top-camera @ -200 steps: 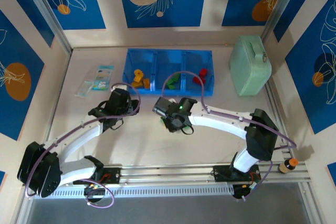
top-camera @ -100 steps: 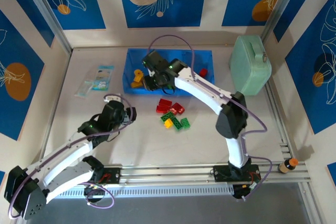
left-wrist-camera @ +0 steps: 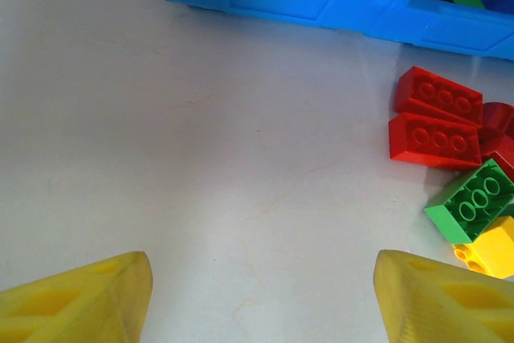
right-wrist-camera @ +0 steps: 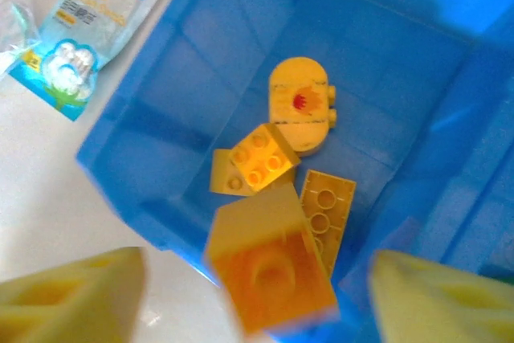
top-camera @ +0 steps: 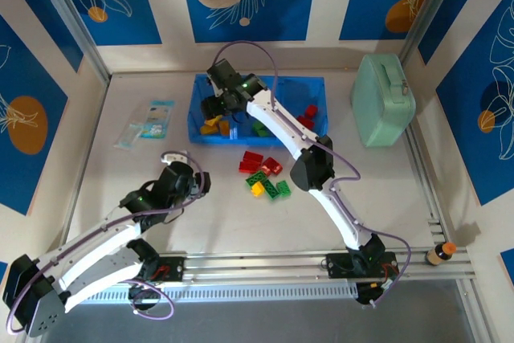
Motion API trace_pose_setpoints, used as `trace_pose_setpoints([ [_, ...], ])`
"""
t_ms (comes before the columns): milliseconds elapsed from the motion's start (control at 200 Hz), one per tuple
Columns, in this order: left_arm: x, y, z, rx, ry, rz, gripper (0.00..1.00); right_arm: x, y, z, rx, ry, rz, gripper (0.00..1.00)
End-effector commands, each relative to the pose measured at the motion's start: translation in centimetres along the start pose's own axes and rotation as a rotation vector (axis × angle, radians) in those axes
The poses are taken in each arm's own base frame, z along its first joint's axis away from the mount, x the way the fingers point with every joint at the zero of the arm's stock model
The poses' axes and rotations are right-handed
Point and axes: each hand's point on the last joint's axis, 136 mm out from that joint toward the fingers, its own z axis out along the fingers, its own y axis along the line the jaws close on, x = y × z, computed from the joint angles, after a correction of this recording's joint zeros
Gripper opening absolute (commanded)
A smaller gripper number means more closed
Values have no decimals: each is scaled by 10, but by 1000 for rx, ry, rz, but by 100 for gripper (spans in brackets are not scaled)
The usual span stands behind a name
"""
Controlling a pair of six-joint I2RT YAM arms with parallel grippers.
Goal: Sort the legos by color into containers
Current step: Place the lego in the container, then move the legos to the center of the table.
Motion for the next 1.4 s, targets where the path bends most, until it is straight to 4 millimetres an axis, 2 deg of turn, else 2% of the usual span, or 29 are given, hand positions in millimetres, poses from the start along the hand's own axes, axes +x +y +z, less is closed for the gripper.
trace_pose_setpoints([
  [0,-5,-7,-4,11,-14,12,73,-8,-4,-38,-10,-16,33,87],
  [70,-4,-14,-3,33,-12,26,73,-7,-2,-54,-1,-41,32,87],
  [240,6,-40,4,90,34,88,73,-5,-2,-118,-29,-152,50,87],
  [365,15,-67,8,137,75,144,73,11,-14,-154,-42,-212,83,87],
  [450,22,-89,11,172,91,192,73,29,-30,-168,-43,-224,120,86],
  [550,31,-117,17,213,113,251,72,54,-54,-176,-26,-220,186,86],
  [680,46,-152,30,279,176,293,65,87,-78,-181,-26,-223,276,85],
  [770,55,-165,41,287,224,294,59,107,-89,-184,-18,-225,314,85],
  [921,68,-168,61,243,275,289,57,133,-103,-186,-5,-212,362,84],
  [1096,73,-169,75,217,310,240,57,151,-113,-185,0,-213,401,84],
  [1266,71,-175,83,199,318,235,57,156,-115,-184,0,-213,415,83],
  [1391,69,-171,89,176,322,218,56,157,-115,-185,-3,-217,414,83],
])
